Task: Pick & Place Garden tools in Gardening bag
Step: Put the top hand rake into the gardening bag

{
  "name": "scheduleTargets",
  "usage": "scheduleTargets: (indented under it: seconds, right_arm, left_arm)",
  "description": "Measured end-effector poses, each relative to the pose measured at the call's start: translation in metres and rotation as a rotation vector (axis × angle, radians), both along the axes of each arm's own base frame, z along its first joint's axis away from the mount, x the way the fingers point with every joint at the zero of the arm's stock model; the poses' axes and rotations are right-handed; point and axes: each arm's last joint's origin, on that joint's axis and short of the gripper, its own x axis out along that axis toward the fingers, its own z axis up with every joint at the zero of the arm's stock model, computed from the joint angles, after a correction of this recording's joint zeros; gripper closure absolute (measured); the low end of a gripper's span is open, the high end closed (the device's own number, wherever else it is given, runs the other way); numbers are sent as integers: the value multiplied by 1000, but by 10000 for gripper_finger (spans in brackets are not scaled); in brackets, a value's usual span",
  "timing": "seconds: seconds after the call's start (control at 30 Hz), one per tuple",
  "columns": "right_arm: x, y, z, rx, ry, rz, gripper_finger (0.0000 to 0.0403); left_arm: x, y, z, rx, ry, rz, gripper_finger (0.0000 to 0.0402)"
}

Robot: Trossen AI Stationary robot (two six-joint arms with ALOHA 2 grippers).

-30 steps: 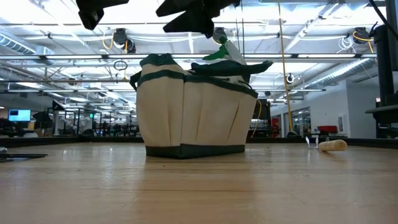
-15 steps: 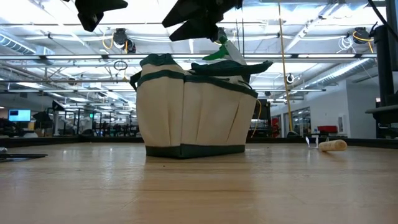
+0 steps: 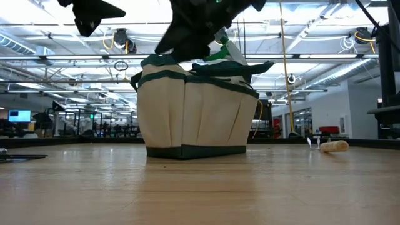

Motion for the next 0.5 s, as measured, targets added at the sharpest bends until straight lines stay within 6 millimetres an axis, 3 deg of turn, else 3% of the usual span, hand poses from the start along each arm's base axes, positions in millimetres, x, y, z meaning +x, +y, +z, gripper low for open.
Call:
scheduleTargets:
  seconds: [0.5]
  right_arm:
    - [16, -4, -24, -10, 26, -38, 179]
  left_arm:
    - [0, 0, -1, 9, 8, -2, 236]
